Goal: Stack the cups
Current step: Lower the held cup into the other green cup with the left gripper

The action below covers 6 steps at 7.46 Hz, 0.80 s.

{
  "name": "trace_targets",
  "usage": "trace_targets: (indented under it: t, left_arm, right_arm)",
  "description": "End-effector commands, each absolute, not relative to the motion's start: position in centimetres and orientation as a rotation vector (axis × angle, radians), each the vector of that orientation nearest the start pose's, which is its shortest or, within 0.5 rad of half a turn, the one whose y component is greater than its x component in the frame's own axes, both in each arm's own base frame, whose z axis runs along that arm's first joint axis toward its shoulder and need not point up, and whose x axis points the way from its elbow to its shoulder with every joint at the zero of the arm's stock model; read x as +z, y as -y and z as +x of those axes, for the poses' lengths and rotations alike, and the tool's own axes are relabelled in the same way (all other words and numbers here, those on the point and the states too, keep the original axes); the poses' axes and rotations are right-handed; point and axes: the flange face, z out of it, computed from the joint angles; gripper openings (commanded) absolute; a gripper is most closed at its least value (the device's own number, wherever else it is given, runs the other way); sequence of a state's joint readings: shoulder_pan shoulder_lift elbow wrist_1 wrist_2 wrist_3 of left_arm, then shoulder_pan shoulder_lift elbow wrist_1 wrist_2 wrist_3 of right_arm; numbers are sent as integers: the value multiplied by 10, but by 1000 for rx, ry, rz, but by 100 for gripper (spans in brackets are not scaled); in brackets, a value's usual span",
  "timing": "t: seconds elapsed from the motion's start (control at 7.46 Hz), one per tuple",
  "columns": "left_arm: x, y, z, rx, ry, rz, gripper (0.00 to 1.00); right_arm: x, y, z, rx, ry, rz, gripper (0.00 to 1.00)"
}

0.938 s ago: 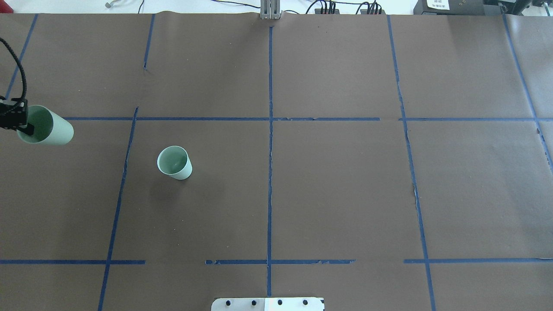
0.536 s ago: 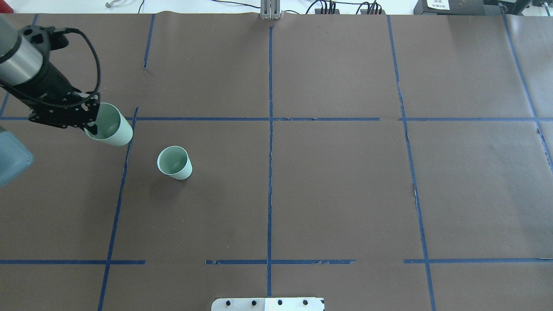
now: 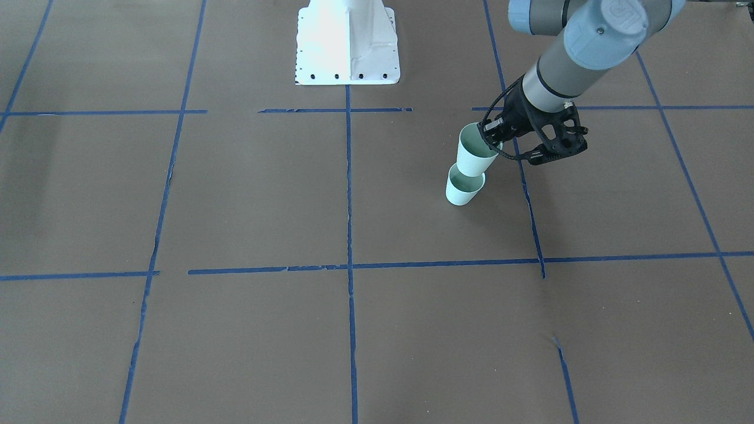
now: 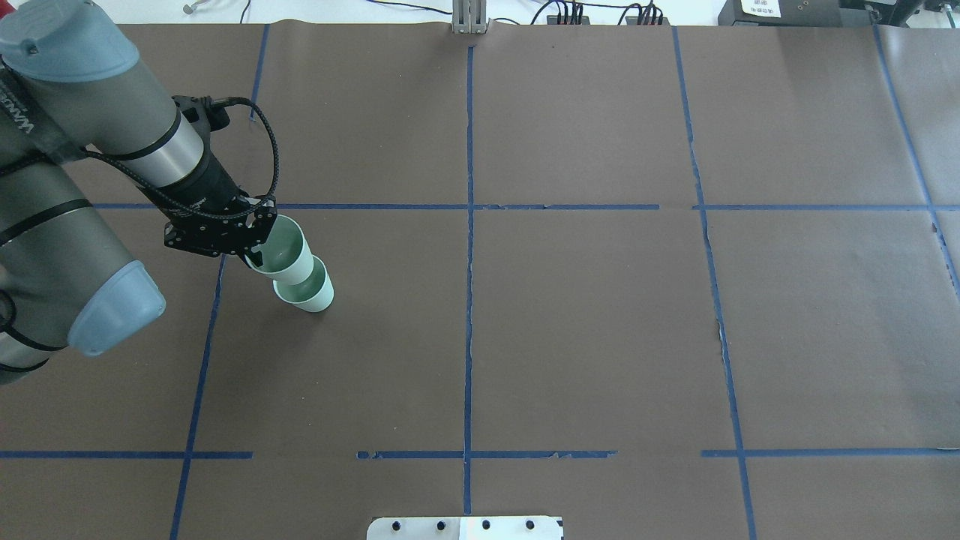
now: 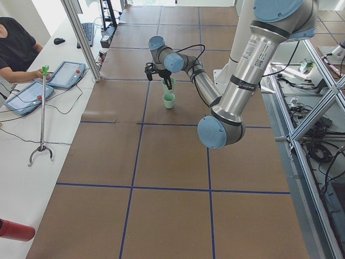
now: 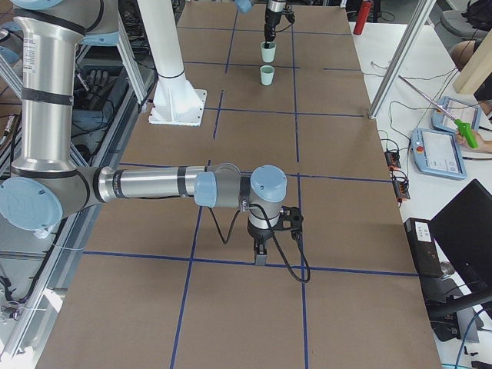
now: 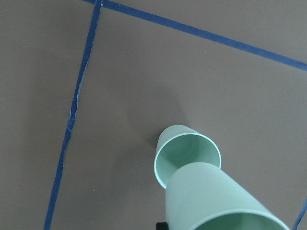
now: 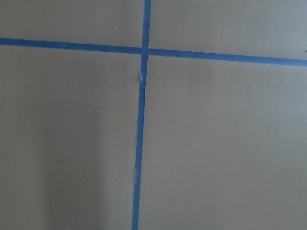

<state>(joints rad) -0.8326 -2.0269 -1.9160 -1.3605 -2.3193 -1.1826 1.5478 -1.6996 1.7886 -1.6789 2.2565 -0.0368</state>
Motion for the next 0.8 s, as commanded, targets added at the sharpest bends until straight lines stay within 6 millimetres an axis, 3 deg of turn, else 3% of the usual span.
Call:
trace_targets:
  t: [0.0,0.67]
  left_arm:
    - [276,482,353,-192,-872,-274,0]
    - [289,485,357,-193,-853,-286,0]
  right_arm:
    - [627,436,60,-51,686,-13,100]
    - [628,436,60,-51,686,-14,100]
